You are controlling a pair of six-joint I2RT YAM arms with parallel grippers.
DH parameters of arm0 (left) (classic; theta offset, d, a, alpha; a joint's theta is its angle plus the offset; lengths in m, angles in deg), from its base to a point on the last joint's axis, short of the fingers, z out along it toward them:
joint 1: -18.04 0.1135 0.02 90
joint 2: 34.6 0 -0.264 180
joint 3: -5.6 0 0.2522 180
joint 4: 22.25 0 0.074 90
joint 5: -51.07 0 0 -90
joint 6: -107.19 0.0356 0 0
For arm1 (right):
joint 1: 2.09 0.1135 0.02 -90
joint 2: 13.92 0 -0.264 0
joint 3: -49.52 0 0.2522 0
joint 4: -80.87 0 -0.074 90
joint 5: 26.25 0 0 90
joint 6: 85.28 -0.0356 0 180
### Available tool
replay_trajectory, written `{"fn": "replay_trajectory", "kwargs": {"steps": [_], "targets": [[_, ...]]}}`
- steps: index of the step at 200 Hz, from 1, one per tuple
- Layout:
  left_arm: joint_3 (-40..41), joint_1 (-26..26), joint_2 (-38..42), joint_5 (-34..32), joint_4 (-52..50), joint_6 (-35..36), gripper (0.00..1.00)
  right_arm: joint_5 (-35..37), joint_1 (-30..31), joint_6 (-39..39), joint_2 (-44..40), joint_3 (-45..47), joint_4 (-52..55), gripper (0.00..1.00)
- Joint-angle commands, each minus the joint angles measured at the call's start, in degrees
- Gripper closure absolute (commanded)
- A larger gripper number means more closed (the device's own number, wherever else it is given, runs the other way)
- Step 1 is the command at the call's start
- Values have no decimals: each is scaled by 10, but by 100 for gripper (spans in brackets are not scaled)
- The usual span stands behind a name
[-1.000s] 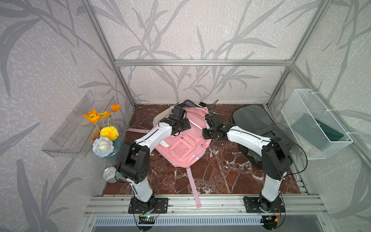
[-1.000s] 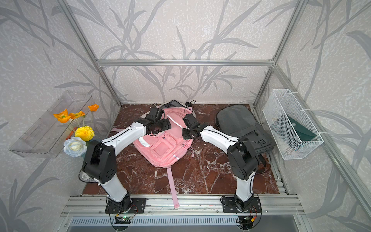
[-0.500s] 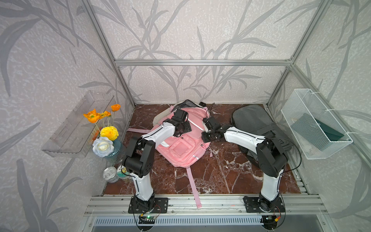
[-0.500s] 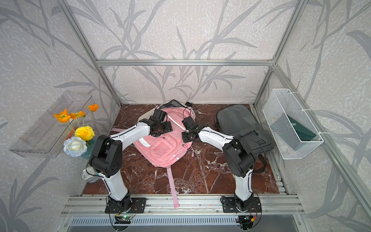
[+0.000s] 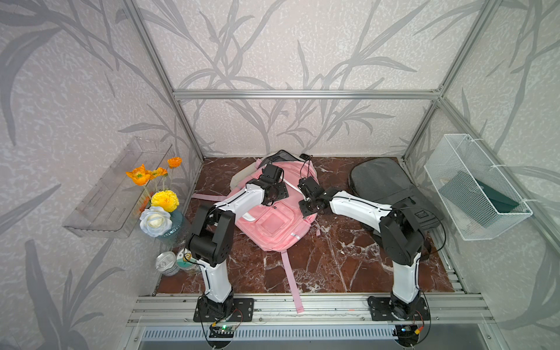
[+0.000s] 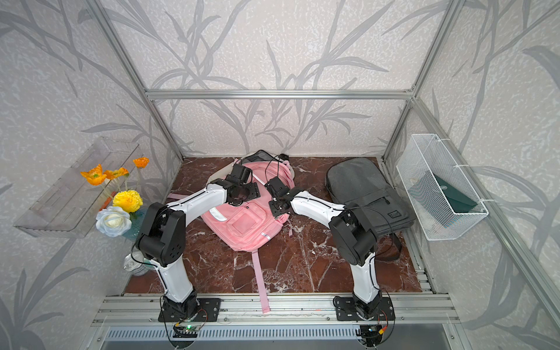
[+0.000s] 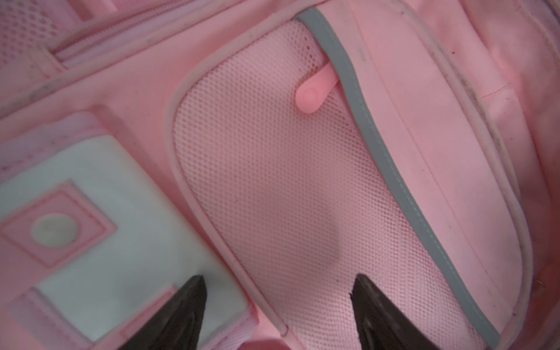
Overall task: Zip up the backpack
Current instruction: Adjust the backpack on the backpack.
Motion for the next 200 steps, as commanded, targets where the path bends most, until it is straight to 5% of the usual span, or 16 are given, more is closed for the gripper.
{"fn": "replay_trajectory", "kwargs": {"steps": [1, 41, 85, 127, 200], "targets": [[9, -1, -11, 3, -16, 1, 23, 86, -2, -24, 13, -24, 32, 58], [16, -1, -10, -2, -14, 3, 23, 102, -16, -41, 6, -27, 39, 71], [14, -1, -11, 0, -14, 2, 23, 13, -20, -3, 10, -33, 0, 71], [15, -1, -13, 2, -13, 4, 23, 13, -20, 16, 41, -58, 6, 71], [13, -1, -18, 1, -15, 7, 23, 53, -20, 27, 48, -61, 9, 100]]}}
